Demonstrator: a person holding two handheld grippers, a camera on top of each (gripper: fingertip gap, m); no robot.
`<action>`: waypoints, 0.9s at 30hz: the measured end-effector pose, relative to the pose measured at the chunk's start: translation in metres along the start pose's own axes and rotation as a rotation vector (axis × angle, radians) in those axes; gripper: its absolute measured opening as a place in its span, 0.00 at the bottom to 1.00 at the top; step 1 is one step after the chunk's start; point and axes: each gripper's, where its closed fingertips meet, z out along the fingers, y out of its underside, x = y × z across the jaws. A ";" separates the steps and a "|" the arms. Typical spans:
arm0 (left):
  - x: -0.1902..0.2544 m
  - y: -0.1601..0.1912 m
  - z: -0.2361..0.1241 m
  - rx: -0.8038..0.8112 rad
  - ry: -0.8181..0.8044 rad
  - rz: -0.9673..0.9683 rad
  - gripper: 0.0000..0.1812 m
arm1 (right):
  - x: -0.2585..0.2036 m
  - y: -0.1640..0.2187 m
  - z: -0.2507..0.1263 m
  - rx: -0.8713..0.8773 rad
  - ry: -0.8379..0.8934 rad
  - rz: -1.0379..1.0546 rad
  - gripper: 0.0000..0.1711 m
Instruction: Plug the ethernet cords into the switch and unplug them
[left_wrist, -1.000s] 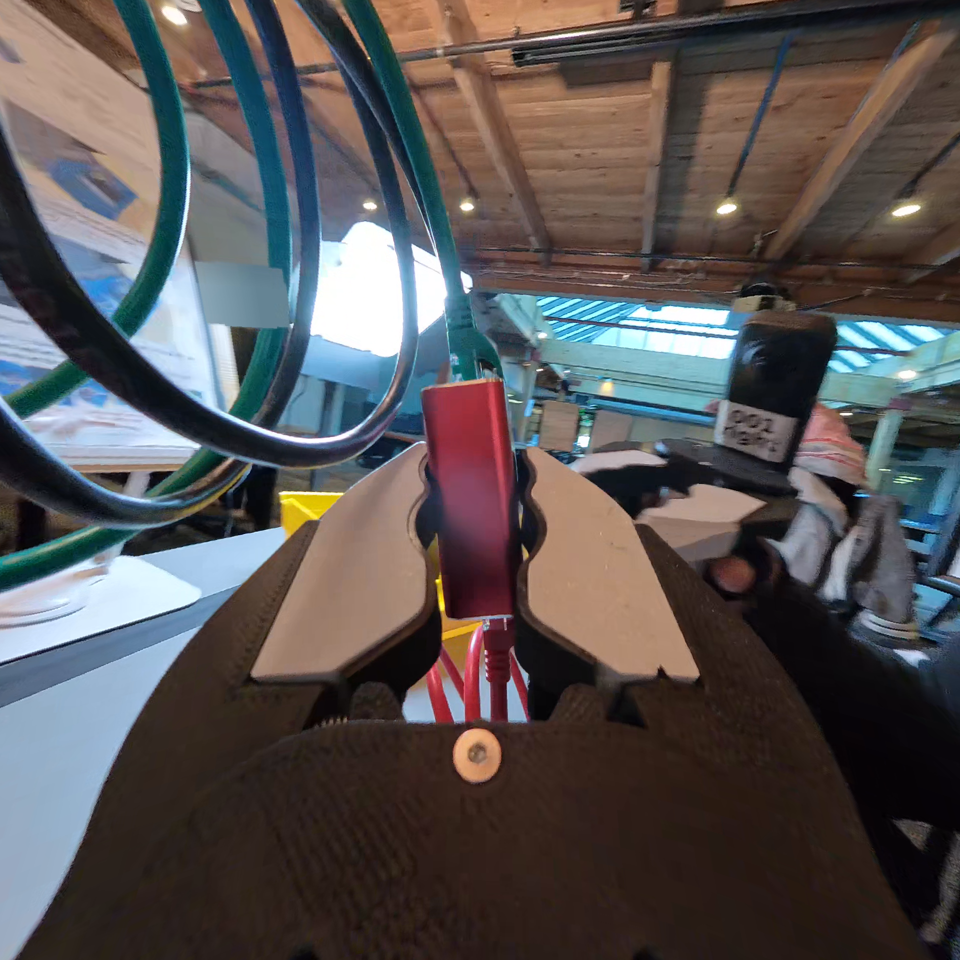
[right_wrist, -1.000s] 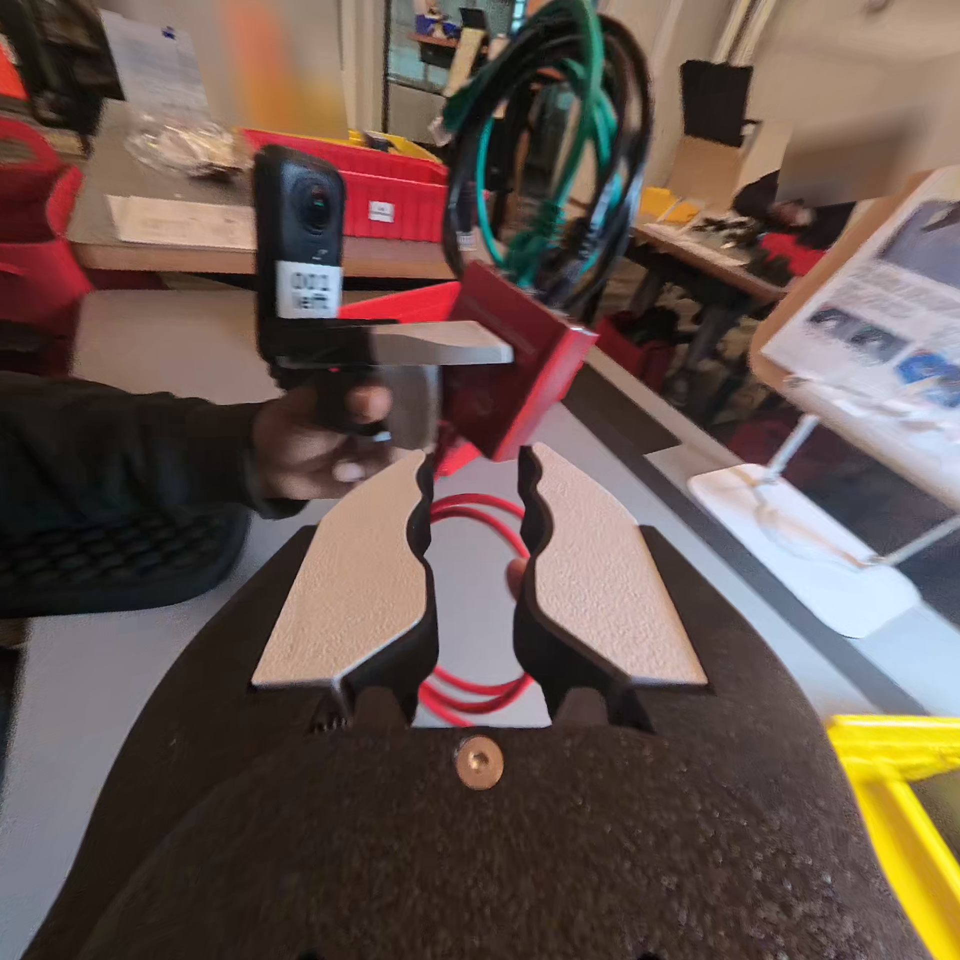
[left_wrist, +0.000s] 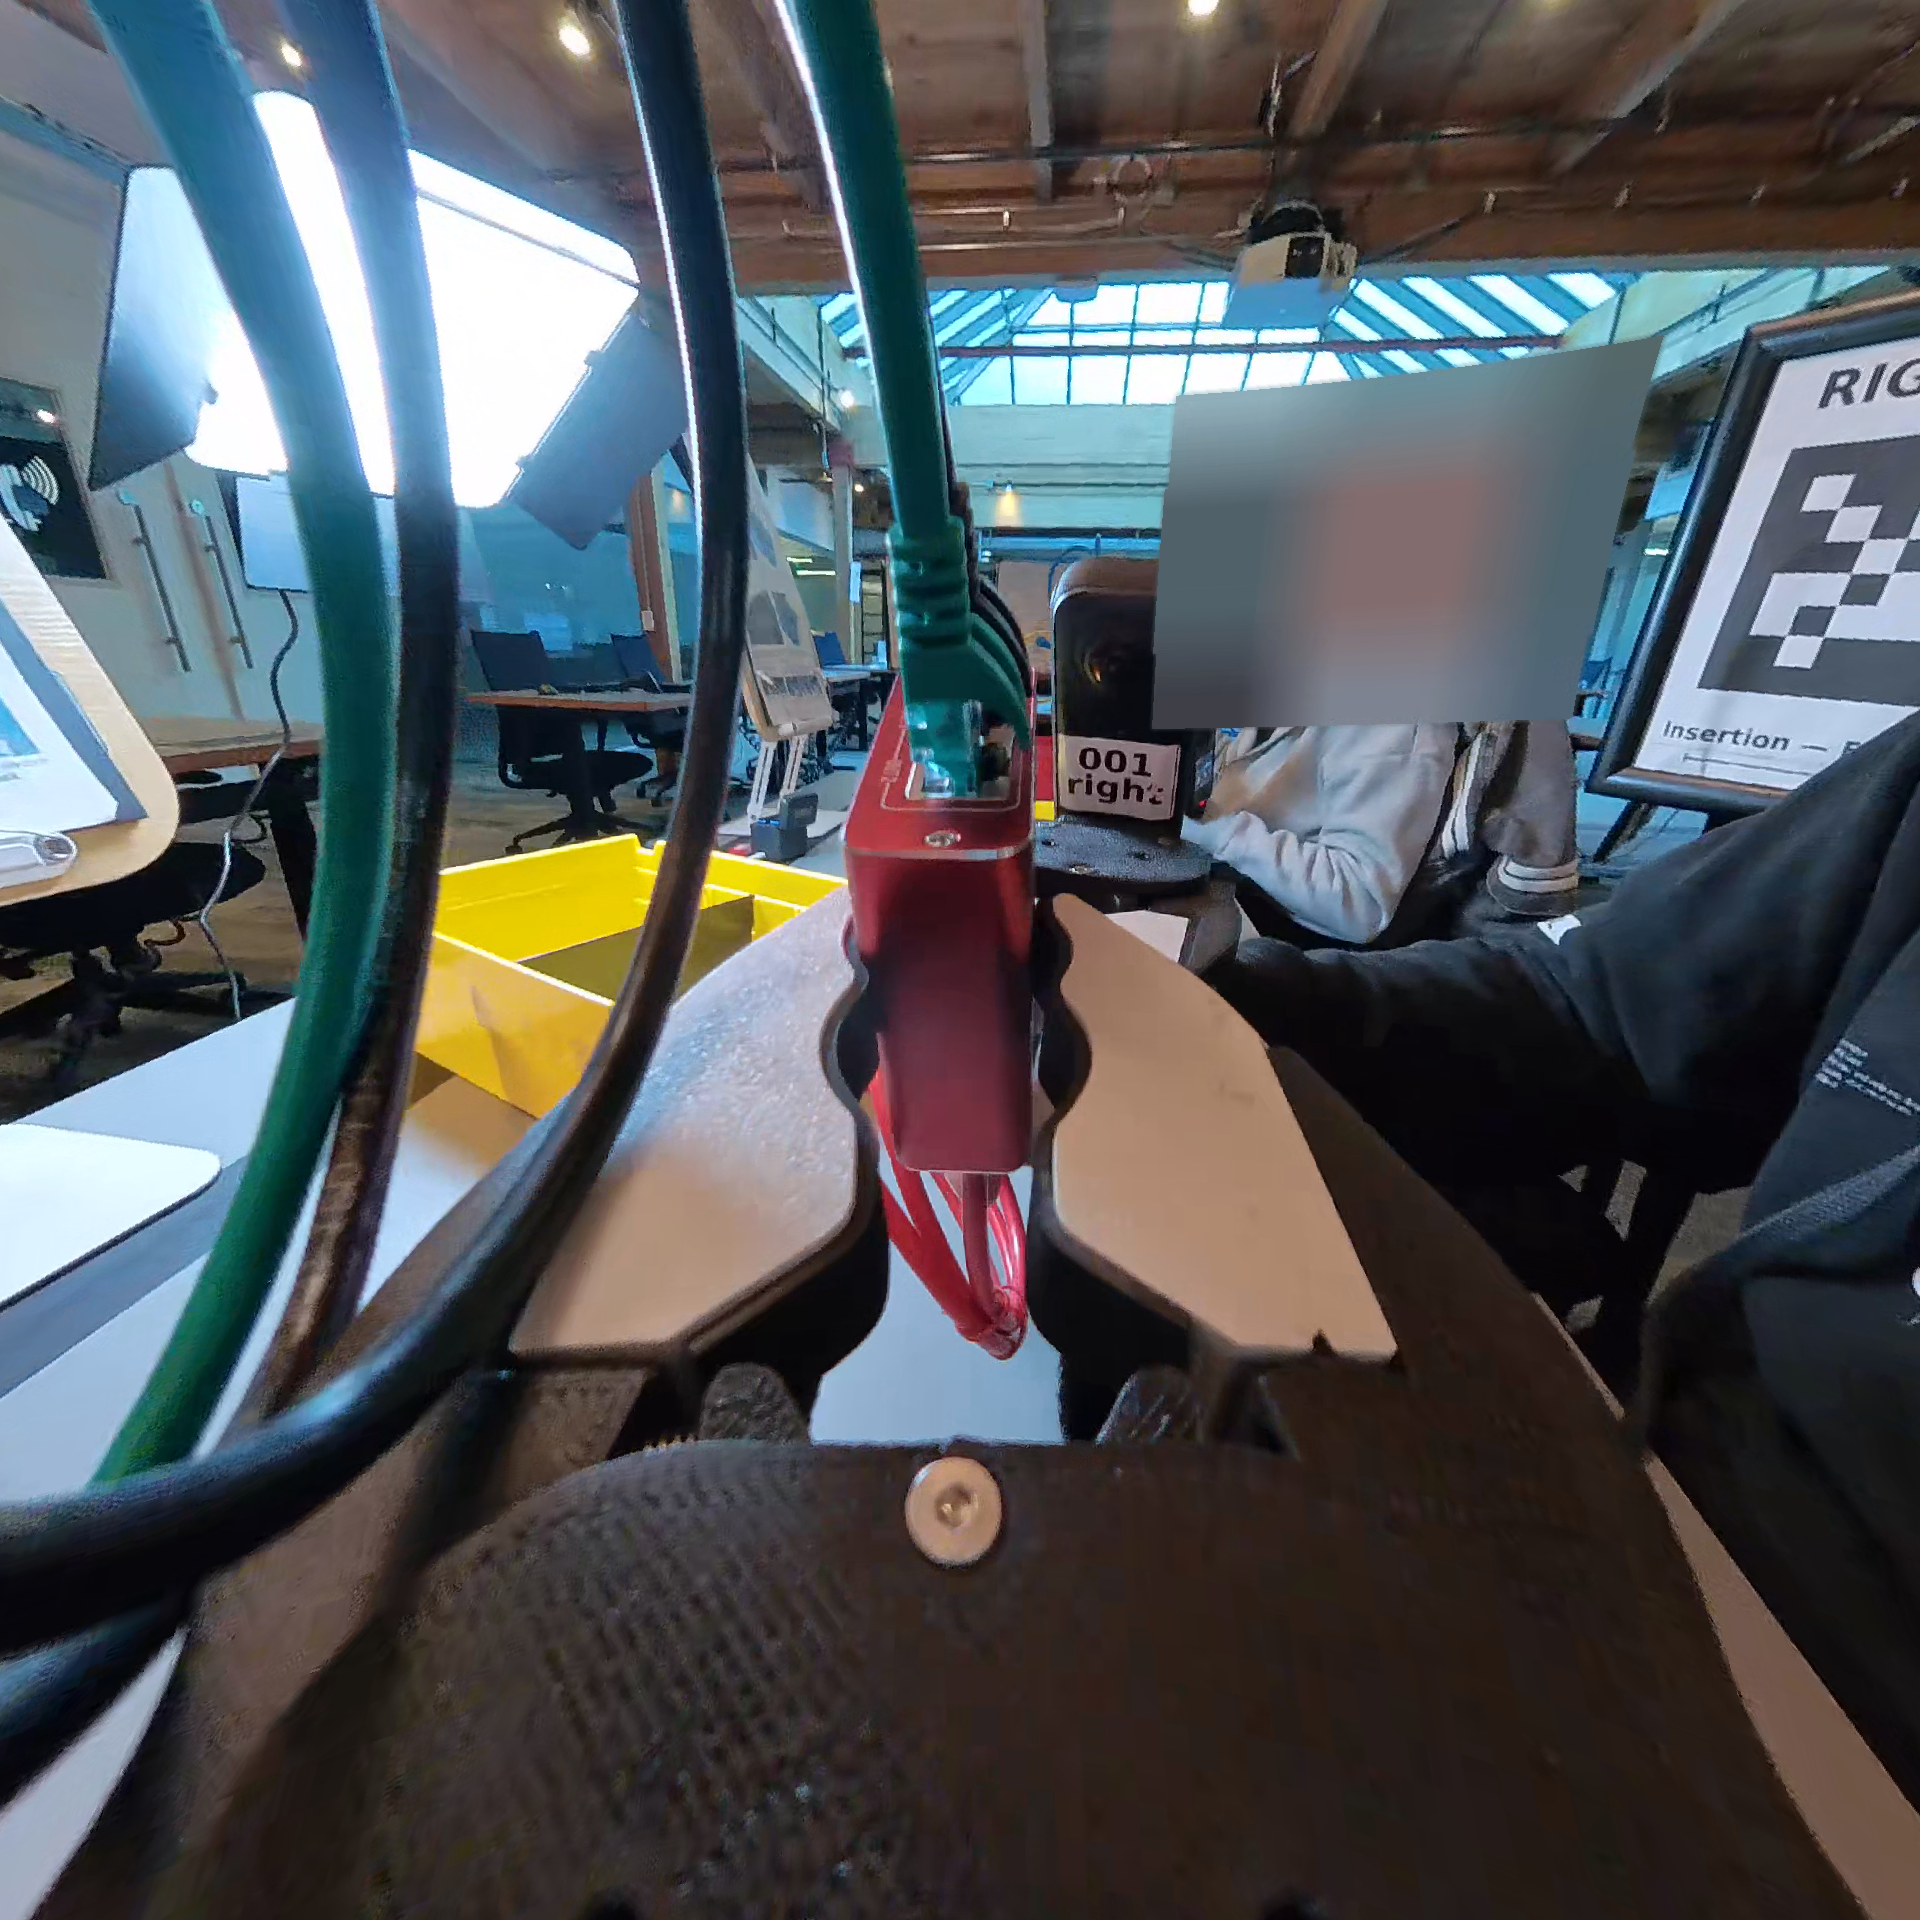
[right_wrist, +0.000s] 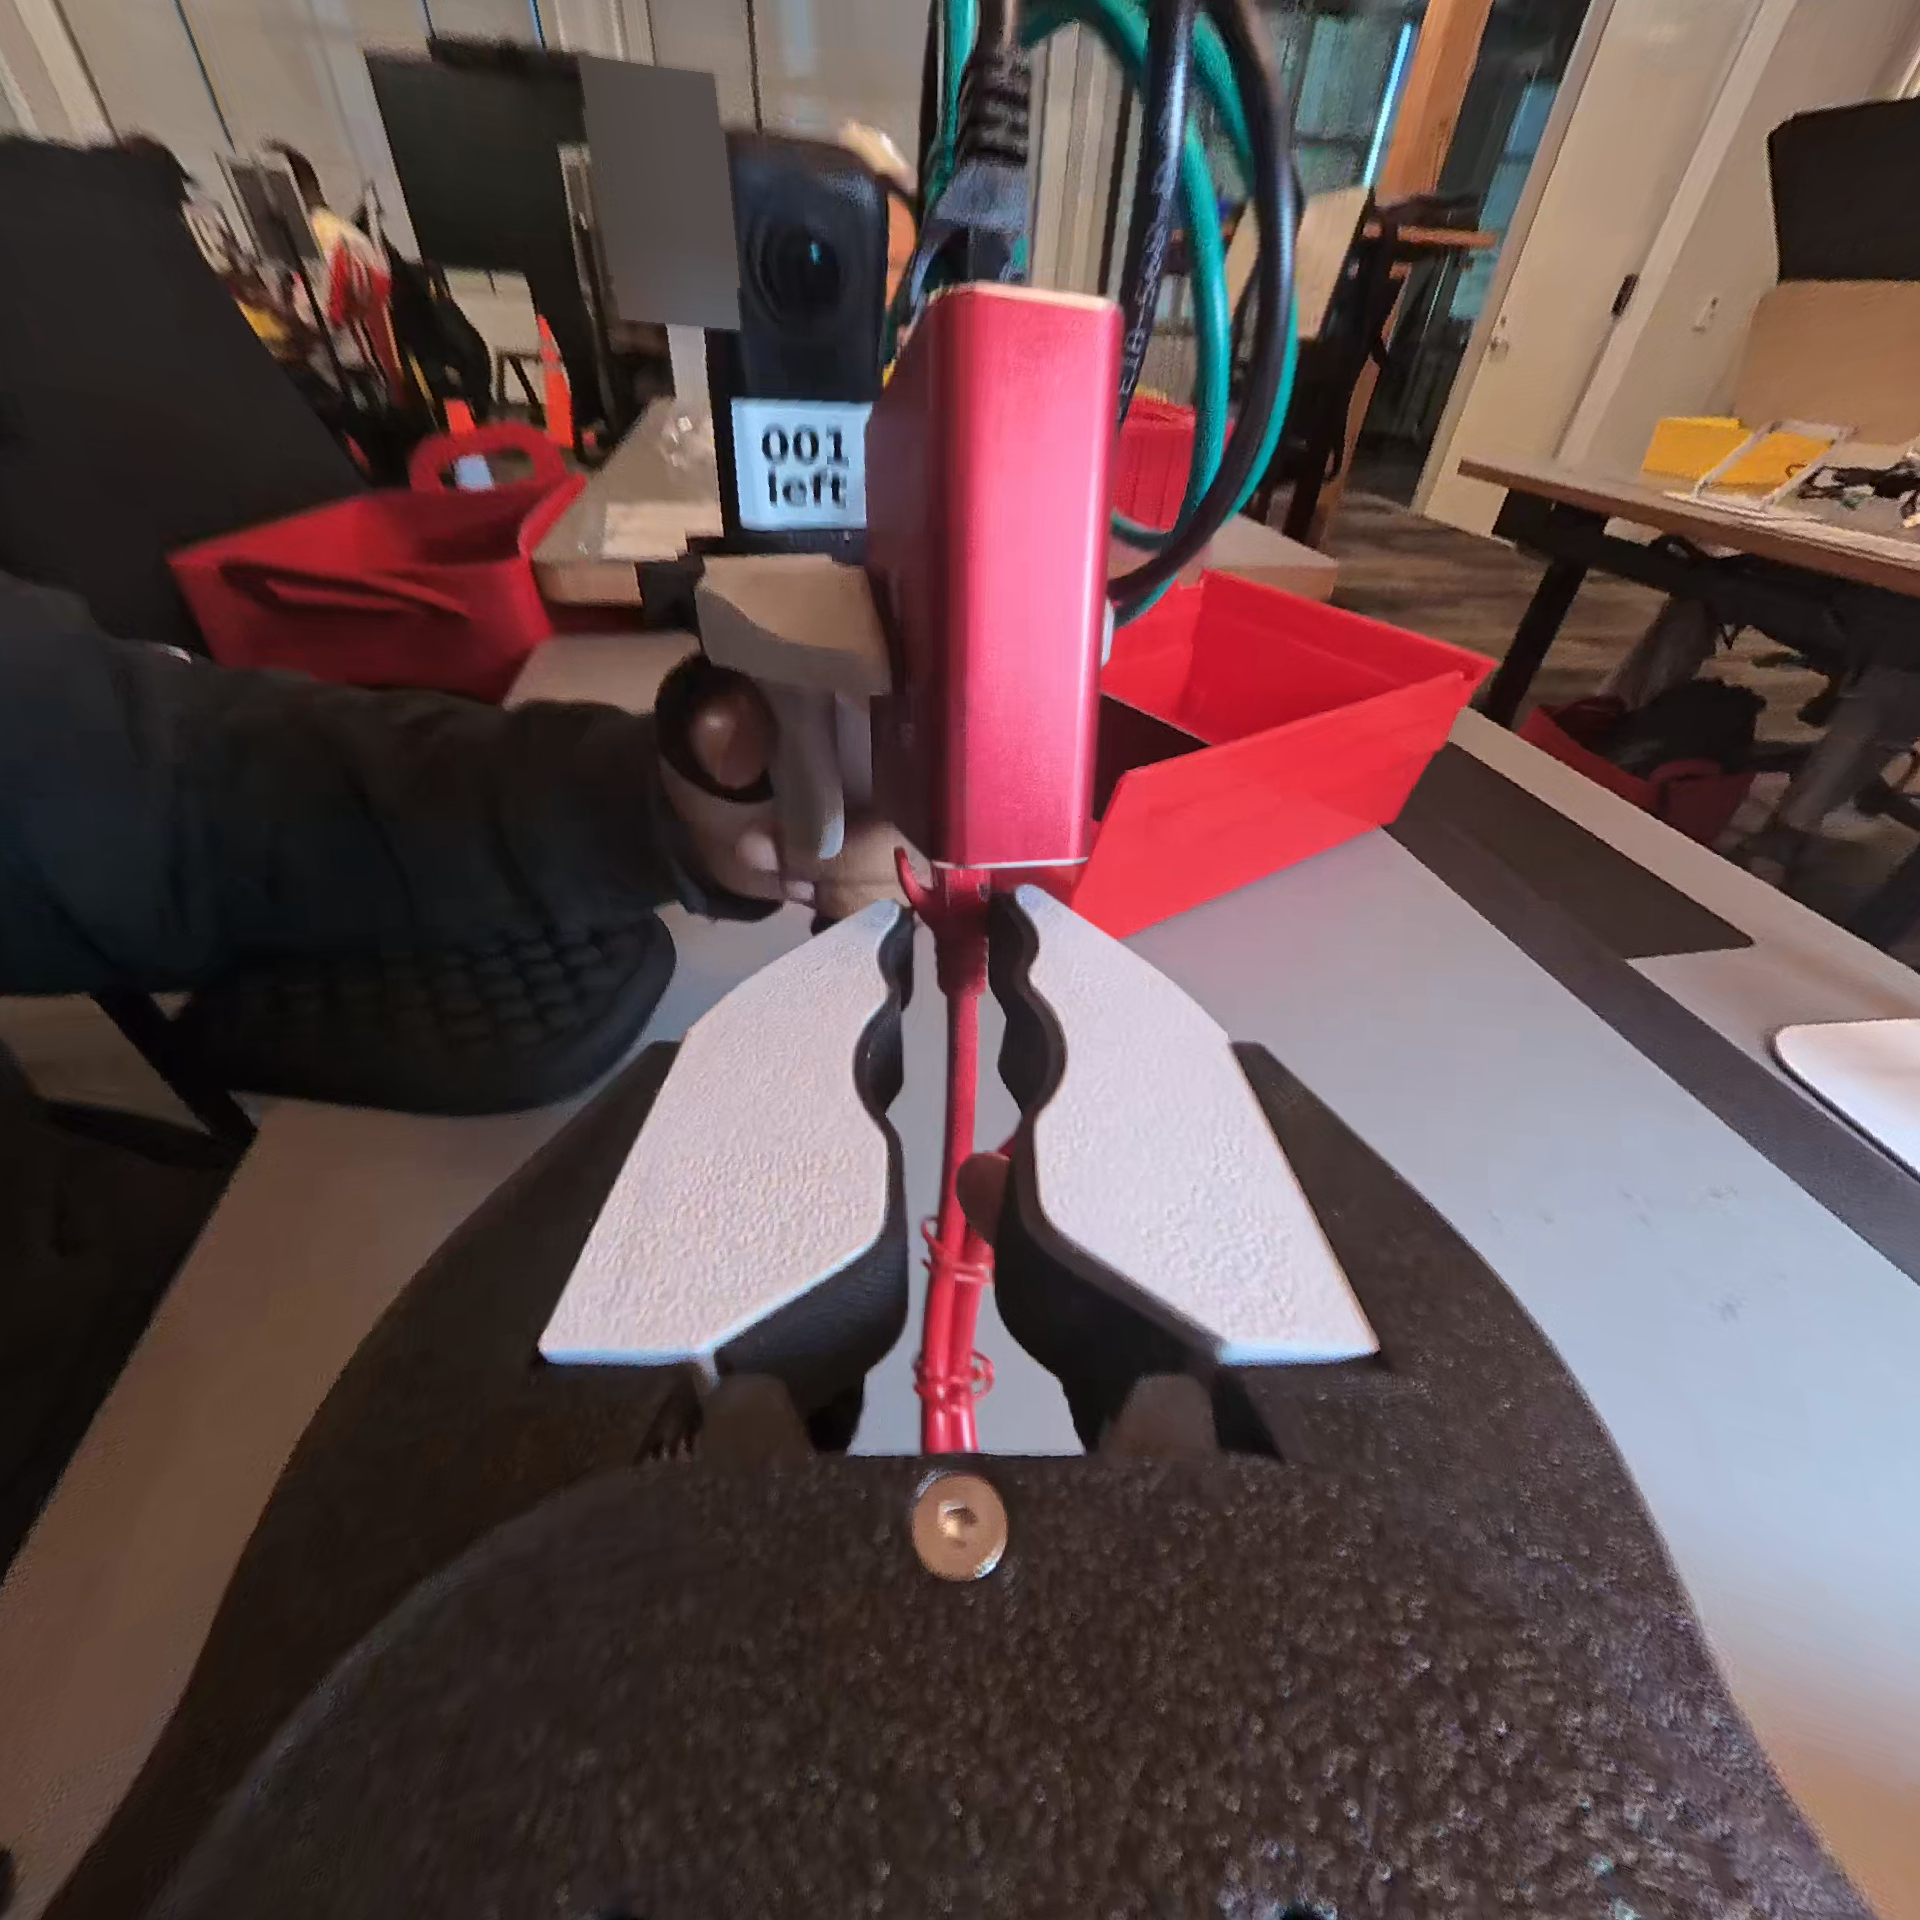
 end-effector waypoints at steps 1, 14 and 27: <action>0.000 0.000 0.000 0.009 -0.002 -0.004 0.15 | 0.000 -0.003 -0.001 0.024 -0.009 0.022 0.09; 0.003 -0.008 -0.002 0.079 0.013 -0.024 0.15 | 0.000 -0.013 0.004 0.069 0.033 0.140 0.08; 0.007 -0.011 -0.003 -0.003 -0.018 0.068 0.15 | 0.003 -0.014 0.008 0.067 0.194 0.004 0.09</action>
